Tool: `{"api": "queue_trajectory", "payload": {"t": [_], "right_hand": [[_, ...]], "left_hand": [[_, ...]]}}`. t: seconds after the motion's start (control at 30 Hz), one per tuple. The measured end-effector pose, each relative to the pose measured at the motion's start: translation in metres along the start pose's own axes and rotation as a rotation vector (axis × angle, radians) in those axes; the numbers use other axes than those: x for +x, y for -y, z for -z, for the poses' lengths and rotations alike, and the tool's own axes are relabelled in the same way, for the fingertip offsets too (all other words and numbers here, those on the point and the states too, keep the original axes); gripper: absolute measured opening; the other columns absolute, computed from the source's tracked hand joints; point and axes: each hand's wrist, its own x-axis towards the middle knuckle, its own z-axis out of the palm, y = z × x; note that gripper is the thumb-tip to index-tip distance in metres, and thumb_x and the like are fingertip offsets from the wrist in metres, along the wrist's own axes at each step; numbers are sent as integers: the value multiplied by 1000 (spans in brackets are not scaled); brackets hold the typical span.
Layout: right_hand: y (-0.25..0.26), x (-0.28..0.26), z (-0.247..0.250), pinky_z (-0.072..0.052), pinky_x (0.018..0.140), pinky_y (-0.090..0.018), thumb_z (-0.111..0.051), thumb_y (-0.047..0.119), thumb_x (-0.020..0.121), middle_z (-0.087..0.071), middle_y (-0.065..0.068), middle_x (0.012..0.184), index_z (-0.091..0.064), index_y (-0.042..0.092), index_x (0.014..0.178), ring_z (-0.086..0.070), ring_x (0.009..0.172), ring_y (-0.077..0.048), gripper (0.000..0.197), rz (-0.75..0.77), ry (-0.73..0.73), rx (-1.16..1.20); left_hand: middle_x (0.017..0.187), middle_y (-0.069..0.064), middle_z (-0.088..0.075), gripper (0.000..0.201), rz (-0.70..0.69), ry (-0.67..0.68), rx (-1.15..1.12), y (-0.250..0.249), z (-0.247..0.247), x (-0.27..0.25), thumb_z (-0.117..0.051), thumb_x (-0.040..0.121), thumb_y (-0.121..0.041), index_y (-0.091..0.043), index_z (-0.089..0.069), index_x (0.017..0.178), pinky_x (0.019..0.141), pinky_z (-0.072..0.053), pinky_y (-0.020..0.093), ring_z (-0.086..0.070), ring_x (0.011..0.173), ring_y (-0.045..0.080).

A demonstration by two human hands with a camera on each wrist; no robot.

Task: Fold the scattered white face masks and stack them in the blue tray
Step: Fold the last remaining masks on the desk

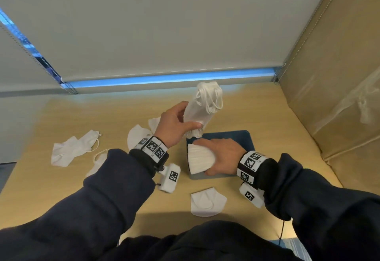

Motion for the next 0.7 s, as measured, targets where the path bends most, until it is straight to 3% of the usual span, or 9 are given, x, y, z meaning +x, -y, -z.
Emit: {"api": "queue_trajectory", "payload": {"t": [0.03, 0.1, 0.2, 0.33, 0.47, 0.53, 0.63, 0.7], "right_hand": [[1, 0, 0, -52, 82, -41, -73, 62, 63, -64, 2, 113, -27, 53, 142, -63, 102, -26, 92, 5, 0, 0], [2, 0, -1, -51, 80, -38, -74, 60, 65, -63, 2, 117, -24, 54, 144, -62, 104, -25, 94, 13, 1, 8], [2, -1, -1, -51, 83, -40, -73, 61, 65, -63, 3, 116, -19, 58, 145, -62, 104, -24, 97, 28, 5, 28], [-1, 1, 0, -51, 91, -39, -75, 60, 64, -63, 2, 128, -22, 55, 148, -61, 114, -24, 99, 23, 1, 25], [0, 1, -1, -49, 93, -46, -71, 66, 63, -59, -1, 116, -11, 59, 146, -61, 105, -26, 104, 34, 19, 22], [-2, -3, -3, -41, 103, -51, -69, 71, 62, -54, -2, 123, -4, 61, 147, -57, 110, -28, 107, 43, 21, 13], [-5, -25, 12, -25, 114, -57, -62, 77, 66, -48, 3, 137, 2, 67, 146, -49, 125, -25, 103, 75, 15, 6], [-9, -48, 31, -40, 107, -45, -58, 74, 74, -58, 9, 129, -13, 63, 148, -56, 116, -15, 87, 64, -25, 59]], "left_hand": [[102, -13, -73, 46, 6, 26, 12, 4, -3, -2, -89, 75, -20, -30, -65, 113, 79, -56, 22, -69, 91, 1], [101, -13, -74, 47, 22, 73, 59, 15, -7, -7, -89, 73, -25, -35, -66, 113, 85, -58, 33, -70, 93, 6], [108, -14, -73, 52, 43, 131, 88, 28, -5, -12, -87, 73, -31, -48, -61, 114, 93, -56, 45, -69, 102, 9], [109, -12, -72, 51, 43, 261, 144, 22, 2, -8, -83, 77, -44, -38, -59, 121, 91, -55, 39, -68, 101, 9], [101, -18, -71, 29, 56, 267, 255, 16, 5, 0, -77, 87, -41, -40, -62, 113, 81, -52, 28, -66, 93, 2], [94, -19, -70, 25, 42, 257, 300, 18, 1, 2, -78, 86, -39, -40, -66, 108, 76, -48, 26, -64, 87, 0], [96, -13, -73, 35, 1, 243, 371, 24, -8, 4, -77, 83, -45, -34, -72, 116, 81, -52, 33, -66, 88, 7], [92, -11, -67, 35, -73, 276, 530, 26, -14, 6, -69, 83, -51, -32, -72, 112, 79, -52, 38, -62, 84, 12]]}}
